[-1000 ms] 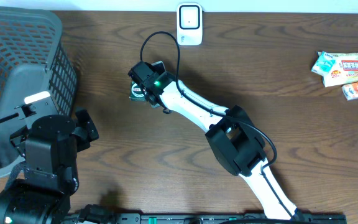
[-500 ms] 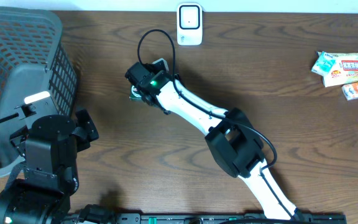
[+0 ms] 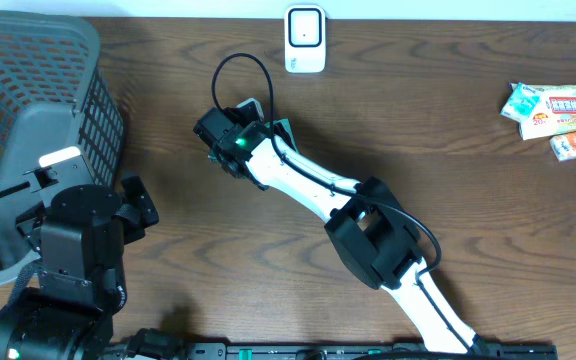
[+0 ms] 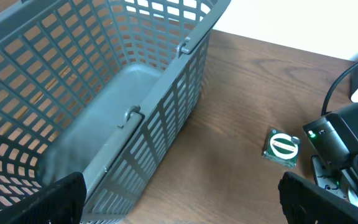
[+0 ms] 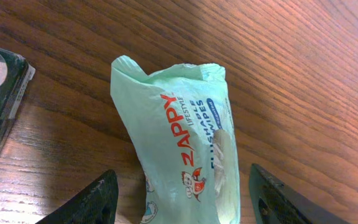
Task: Scan the item barcode
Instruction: 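Grasp the green Zappy wipes pack with the right gripper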
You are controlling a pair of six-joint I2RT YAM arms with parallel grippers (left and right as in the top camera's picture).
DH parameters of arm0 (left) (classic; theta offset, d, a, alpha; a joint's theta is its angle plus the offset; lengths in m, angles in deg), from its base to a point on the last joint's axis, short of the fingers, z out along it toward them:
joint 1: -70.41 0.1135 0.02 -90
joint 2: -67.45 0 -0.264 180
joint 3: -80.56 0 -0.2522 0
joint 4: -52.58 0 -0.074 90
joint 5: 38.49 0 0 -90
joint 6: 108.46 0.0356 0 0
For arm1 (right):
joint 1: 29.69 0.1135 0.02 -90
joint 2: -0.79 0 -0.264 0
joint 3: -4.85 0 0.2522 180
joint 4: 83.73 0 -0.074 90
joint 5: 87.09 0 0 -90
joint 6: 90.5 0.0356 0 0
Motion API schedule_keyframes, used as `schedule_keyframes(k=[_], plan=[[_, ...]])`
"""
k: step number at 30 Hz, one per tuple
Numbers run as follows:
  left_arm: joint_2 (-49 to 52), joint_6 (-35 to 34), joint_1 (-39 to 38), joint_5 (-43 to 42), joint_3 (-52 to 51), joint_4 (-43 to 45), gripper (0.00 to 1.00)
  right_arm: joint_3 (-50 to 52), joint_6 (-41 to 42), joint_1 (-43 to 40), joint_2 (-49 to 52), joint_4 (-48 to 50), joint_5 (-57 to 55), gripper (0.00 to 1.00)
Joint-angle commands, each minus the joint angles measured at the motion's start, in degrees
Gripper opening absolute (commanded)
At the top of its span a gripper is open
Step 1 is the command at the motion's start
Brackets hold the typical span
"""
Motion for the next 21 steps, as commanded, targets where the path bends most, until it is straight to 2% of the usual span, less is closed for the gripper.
schedule_keyframes(k=[1, 10, 15, 17, 21], plan=[[0.0, -0.1, 0.1, 0.5, 0.5, -0.1, 0.98, 0.9, -0.2, 0.3, 0.2, 0.5, 1.5, 0.61], [0.0, -0.1, 0.1, 0.5, 0.5, -0.1, 0.98, 5.2, -0.2, 0.1, 0.2, 2.8, 1.5, 0.49], [0.0, -0.1, 0.1, 0.5, 0.5, -0.1, 0.98, 6.1, -0.2, 0.1, 0.2, 2.7, 1.6, 0.15], [0.0, -0.1, 0.1, 0.5, 0.5, -0.1, 0.98, 6.0, -0.2, 0.1, 0.2, 2.7, 1.6, 0.06], [0.0, -0.1, 0.1, 0.5, 0.5, -0.1, 0.98, 4.3, -0.2, 0.0, 0.2, 1.6, 1.9, 0.01]])
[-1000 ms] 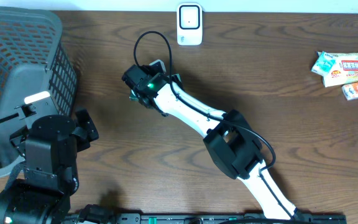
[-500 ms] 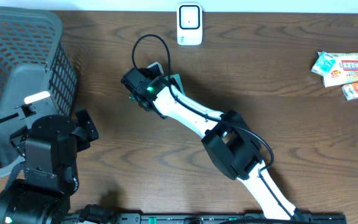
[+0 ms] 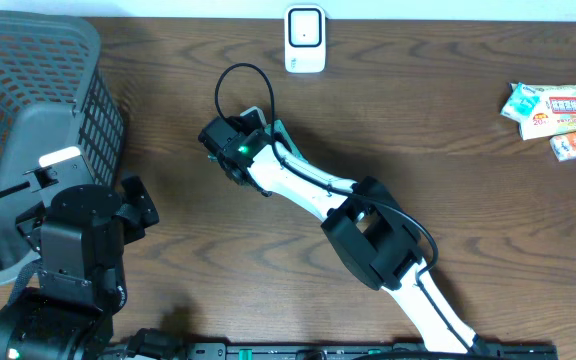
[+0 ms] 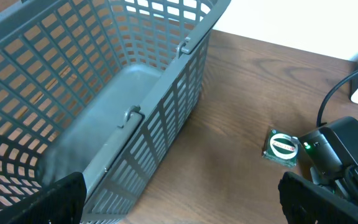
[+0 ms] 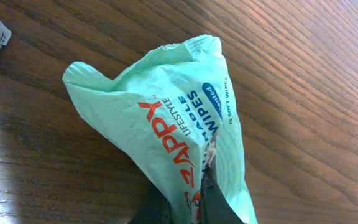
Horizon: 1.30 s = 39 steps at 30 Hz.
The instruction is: Scan the item barcode
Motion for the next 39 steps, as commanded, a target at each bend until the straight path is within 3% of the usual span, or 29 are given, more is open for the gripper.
schedule_keyframes(k=[1, 8, 17, 21, 27, 39], plan=[[0.0, -0.1, 0.1, 0.5, 0.5, -0.1, 0.98, -1.3, 0.4, -0.3, 0.2, -2.1, 2.5, 0.01], [0.0, -0.1, 0.1, 0.5, 0.5, -0.1, 0.98, -10.6, 0.3, -3.9, 0.2, -10.1, 14.9, 0.01], [0.0, -0.1, 0.1, 0.5, 0.5, -0.1, 0.98, -14.0, -10.2, -17.1, 0.2, -11.8, 65.3, 0.01], [0.0, -0.1, 0.1, 0.5, 0.5, -0.1, 0.98, -13.1, -14.4, -22.8, 0.2, -12.3, 82.2, 0.01], [0.0, -0.1, 0.1, 0.5, 0.5, -0.1, 0.98, -11.3, -20.3, -27.7, 0.2, -14.4, 93.5, 0.01], [0.0, -0.1, 0.1, 0.5, 0.5, -0.1, 0.98, 4.5, -20.5, -29.5, 0.2, -8.5, 102.2, 0.02]])
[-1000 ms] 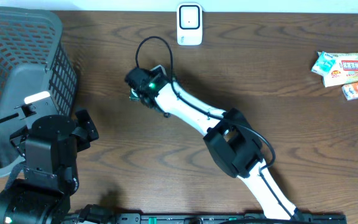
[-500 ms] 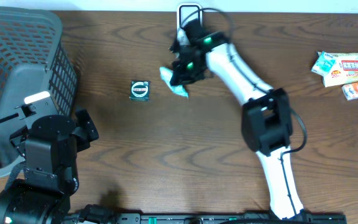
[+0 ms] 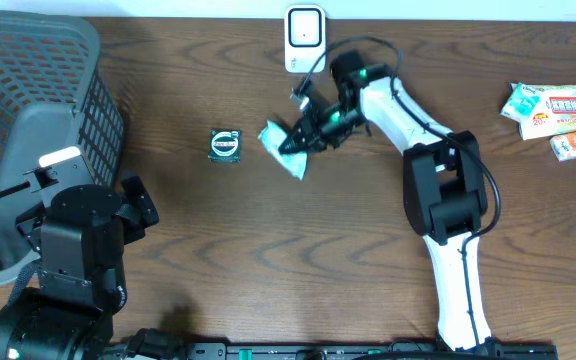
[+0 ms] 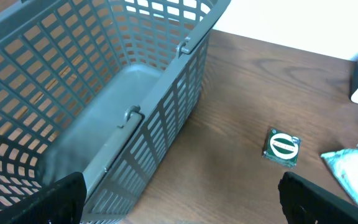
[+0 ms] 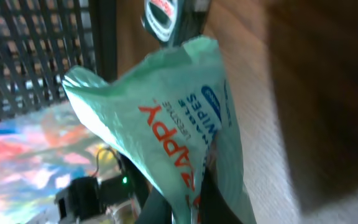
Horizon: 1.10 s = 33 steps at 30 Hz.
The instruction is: Scan the item barcode
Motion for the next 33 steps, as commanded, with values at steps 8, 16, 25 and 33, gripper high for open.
schedule_keyframes(k=[8, 16, 25, 33], plan=[[0.0, -0.1, 0.1, 0.5, 0.5, -0.2, 0.98, 6.5, 0.2, -4.3, -0.3, 2.9, -6.9, 0.17], [0.0, -0.1, 0.1, 0.5, 0.5, -0.2, 0.98, 0.7, 2.9, -7.2, -2.9, -2.9, -28.4, 0.40], [0.0, -0.1, 0.1, 0.5, 0.5, -0.1, 0.98, -4.9, 2.4, -6.3, -4.3, -4.6, -31.2, 0.65], [0.0, -0.1, 0.1, 0.5, 0.5, -0.2, 0.98, -4.1, -1.2, -1.4, -4.3, -2.8, -31.1, 0.83]])
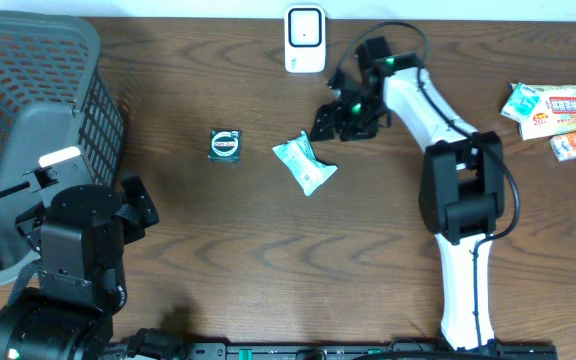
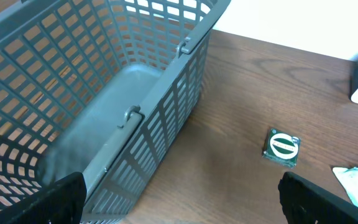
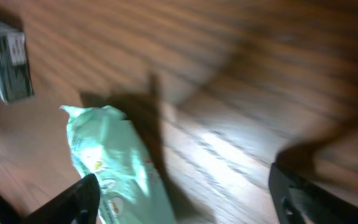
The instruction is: Scan the item barcode
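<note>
The pale green Zappy wipes packet [image 1: 304, 164] lies flat on the wooden table, below and a little right of the white scanner [image 1: 305, 40] at the far edge. My right gripper [image 1: 332, 118] hovers just up and right of the packet, open and holding nothing. In the right wrist view the packet [image 3: 109, 167] sits at the lower left, by the left fingertip [image 3: 82, 200], and the picture is blurred. My left gripper [image 2: 185, 205] stays open beside the basket, far from the packet, whose edge [image 2: 357, 179] shows at the right of that view.
A grey mesh basket [image 1: 28, 110] fills the left side, with the left arm [image 1: 78, 250] in front of it. A small dark green box [image 1: 226, 144] lies left of the packet. Several snack packets [image 1: 558, 105] sit at the far right edge.
The right gripper was shut on the wipes packet, holding it up below the scanner. Now the packet lies on the table and the gripper is open, slightly further right.
The right gripper stood open over the wipes packet beside the green box. Then it was shut on the packet there. Later it held the packet up near the scanner. Now the packet lies on the table right of the box, let go. The left arm stayed still.
</note>
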You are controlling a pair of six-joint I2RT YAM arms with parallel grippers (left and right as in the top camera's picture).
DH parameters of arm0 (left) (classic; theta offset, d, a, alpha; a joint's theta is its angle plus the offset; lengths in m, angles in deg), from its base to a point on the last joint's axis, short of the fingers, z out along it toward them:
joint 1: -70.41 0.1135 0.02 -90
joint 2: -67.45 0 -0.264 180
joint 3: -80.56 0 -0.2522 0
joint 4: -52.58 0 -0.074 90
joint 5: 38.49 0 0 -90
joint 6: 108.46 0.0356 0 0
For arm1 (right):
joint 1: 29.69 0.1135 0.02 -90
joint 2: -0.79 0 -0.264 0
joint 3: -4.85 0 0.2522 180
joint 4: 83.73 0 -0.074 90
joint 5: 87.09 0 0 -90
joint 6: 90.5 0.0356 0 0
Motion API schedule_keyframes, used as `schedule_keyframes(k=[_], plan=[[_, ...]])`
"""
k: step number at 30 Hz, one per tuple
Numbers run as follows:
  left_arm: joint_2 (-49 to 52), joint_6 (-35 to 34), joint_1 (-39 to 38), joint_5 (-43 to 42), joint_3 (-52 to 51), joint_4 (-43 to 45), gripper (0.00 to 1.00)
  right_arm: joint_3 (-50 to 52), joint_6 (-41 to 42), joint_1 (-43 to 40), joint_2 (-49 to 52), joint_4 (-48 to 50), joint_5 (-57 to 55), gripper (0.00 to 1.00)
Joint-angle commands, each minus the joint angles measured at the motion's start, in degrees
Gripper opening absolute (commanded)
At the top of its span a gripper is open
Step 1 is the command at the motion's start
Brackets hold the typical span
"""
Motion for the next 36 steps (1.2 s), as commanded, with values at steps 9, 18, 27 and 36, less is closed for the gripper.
schedule_keyframes(k=[9, 18, 27, 36], plan=[[0.0, -0.1, 0.1, 0.5, 0.5, -0.1, 0.98, 0.1, -3.0, 5.9, -2.0, -0.1, 1.4, 0.74], [0.0, -0.1, 0.1, 0.5, 0.5, -0.1, 0.98, 5.6, -3.0, 5.9, -2.0, 3.6, 2.2, 0.51], [0.0, -0.1, 0.1, 0.5, 0.5, -0.1, 0.97, 8.9, -1.4, 5.9, -2.1, 5.6, 4.3, 0.10], [0.0, -0.1, 0.1, 0.5, 0.5, -0.1, 0.98, 3.0, -0.2, 3.9, -5.3, 5.6, 11.3, 0.01]])
